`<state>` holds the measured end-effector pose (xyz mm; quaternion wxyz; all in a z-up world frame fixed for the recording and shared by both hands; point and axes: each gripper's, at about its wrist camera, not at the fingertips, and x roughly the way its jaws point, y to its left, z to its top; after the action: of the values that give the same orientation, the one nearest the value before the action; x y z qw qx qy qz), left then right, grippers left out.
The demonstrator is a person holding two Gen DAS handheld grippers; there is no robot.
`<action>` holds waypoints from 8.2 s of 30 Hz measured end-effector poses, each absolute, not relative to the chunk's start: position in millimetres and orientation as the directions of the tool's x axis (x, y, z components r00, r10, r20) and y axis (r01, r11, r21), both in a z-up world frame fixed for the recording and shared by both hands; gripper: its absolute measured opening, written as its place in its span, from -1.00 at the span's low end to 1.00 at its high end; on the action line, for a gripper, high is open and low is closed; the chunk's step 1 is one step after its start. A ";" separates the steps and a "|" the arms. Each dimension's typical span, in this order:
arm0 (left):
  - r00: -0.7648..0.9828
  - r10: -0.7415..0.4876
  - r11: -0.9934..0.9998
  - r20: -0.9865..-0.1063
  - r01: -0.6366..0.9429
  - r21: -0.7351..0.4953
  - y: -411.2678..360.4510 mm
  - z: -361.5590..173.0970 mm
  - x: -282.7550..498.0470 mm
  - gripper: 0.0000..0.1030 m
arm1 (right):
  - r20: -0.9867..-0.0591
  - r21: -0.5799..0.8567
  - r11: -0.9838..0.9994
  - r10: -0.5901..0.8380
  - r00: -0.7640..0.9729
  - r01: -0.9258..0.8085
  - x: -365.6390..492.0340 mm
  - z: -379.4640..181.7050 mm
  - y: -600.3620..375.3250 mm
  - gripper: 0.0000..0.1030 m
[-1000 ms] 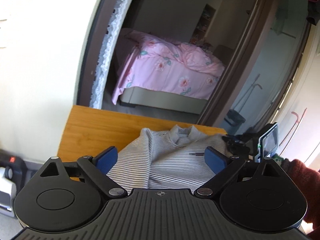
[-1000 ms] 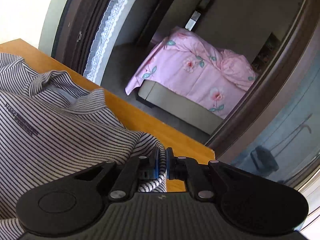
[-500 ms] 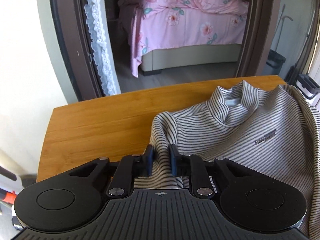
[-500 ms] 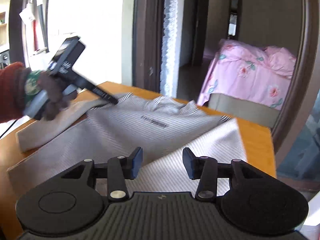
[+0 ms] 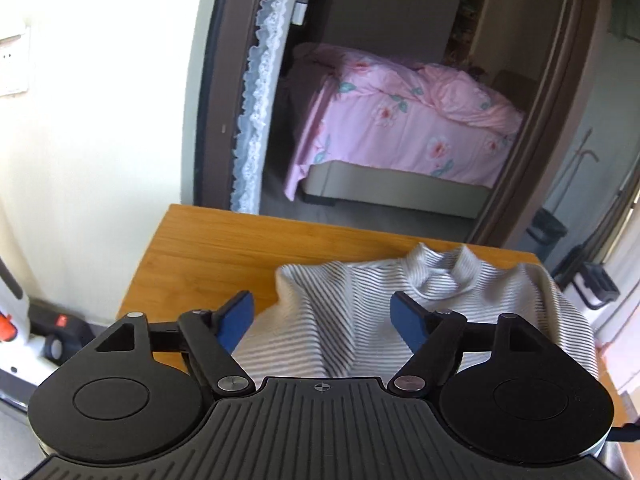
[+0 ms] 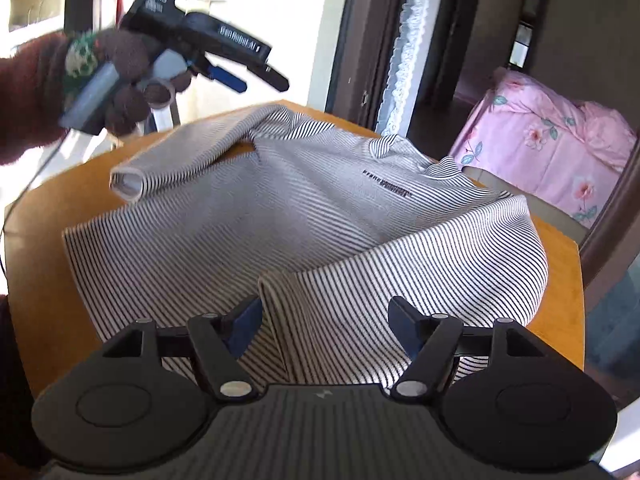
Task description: Fold clothes
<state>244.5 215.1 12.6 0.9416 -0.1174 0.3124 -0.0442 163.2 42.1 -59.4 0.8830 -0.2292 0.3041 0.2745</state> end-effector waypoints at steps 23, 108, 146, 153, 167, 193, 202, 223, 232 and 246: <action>0.793 -0.231 0.972 -0.563 0.157 -0.177 213.7 10.7 146.5 1.00 | -0.285 0.098 0.970 0.243 0.927 -0.224 302.6 126.0 -22.5 -0.83; 0.763 -0.305 0.952 -0.569 0.261 -0.161 123.2 -55.4 290.4 1.00 | -0.439 0.442 0.855 0.471 0.766 -0.272 358.0 -77.3 -47.4 0.34; 0.795 -0.342 0.921 -0.501 0.175 -0.349 136.9 -57.2 304.2 1.00 | -0.619 0.027 0.994 0.102 0.779 -0.109 372.5 -58.1 -39.3 0.47; 0.795 -0.301 0.930 -0.526 0.124 -0.345 153.4 -29.9 300.5 1.00 | -0.568 -0.003 0.992 0.105 0.817 -0.129 366.3 -44.6 -39.6 0.24; 0.770 -0.203 0.949 -0.605 0.003 -0.316 201.9 -29.6 316.5 1.00 | -0.595 -0.010 0.984 0.135 0.792 -0.176 390.0 -25.1 -30.3 0.11; 0.791 -0.230 0.915 -0.567 -0.023 -0.403 252.7 1.1 260.2 1.00 | -0.463 0.156 0.864 0.492 0.737 -0.479 332.8 39.7 8.5 -0.90; 0.815 -0.348 0.880 -0.463 0.114 -0.460 218.3 35.1 221.1 1.00 | -0.526 0.174 0.811 0.556 0.644 -0.558 201.3 13.7 -1.9 -0.89; 0.631 -0.453 0.866 -0.630 0.142 -0.480 193.4 -26.1 165.4 1.00 | -0.601 0.488 0.854 0.478 0.641 -0.179 175.9 -50.8 -101.4 0.04; 0.604 -0.495 0.837 -0.624 0.138 -0.530 189.2 -48.0 178.1 0.54 | -0.623 0.363 0.890 0.453 0.637 -0.278 202.4 -67.4 -61.7 0.18; 0.673 -0.518 0.839 -0.528 0.280 -0.466 172.1 12.6 151.1 -0.49 | -0.485 0.426 0.824 0.556 0.675 -0.374 191.0 -5.8 -78.3 -0.58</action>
<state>151.1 172.1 12.6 0.8977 -0.1757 0.3375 -0.2222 191.0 -78.3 -5.8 0.9032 0.1472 0.3103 0.2574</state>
